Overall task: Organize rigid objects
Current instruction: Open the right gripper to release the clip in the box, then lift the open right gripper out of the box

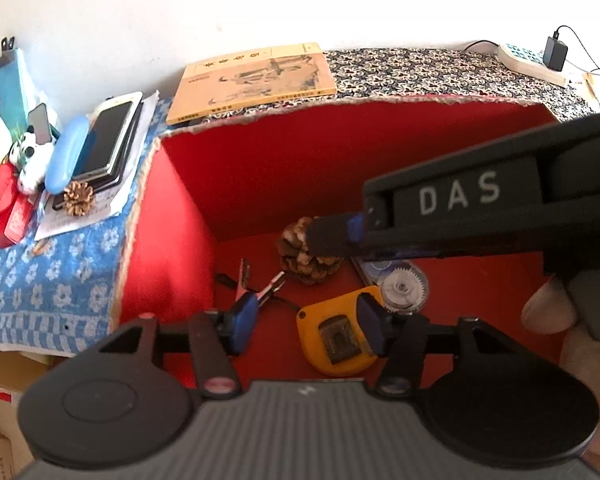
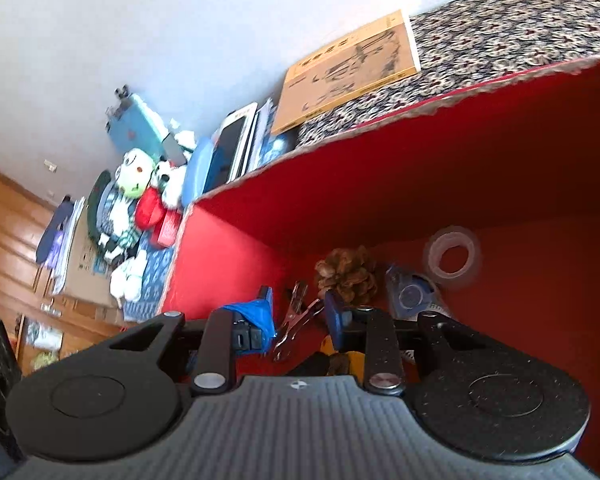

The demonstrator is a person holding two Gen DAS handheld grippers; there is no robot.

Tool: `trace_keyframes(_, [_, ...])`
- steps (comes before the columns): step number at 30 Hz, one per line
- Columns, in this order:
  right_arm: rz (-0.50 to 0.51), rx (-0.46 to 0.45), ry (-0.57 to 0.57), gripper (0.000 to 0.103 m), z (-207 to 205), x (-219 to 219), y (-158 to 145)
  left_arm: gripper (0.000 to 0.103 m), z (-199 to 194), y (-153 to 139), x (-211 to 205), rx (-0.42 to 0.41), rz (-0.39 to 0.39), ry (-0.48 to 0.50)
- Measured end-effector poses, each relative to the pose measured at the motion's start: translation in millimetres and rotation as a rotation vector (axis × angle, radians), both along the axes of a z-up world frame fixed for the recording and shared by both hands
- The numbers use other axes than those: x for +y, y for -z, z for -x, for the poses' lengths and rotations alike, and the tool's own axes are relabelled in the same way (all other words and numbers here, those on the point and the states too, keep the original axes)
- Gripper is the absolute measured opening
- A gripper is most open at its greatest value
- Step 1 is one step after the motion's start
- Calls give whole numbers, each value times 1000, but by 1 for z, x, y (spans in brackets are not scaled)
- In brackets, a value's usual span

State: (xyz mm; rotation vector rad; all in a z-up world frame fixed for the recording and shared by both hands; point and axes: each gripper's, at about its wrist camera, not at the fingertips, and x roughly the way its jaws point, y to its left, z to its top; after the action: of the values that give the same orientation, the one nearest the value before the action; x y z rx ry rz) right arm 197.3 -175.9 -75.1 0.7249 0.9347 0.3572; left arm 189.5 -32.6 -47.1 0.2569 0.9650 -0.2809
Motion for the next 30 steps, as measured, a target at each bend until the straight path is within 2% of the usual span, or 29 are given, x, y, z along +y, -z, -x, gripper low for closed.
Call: trace_keyframes(30, [13, -18, 70, 13, 7, -3, 0, 62, -2, 1, -1, -15, -37, -40])
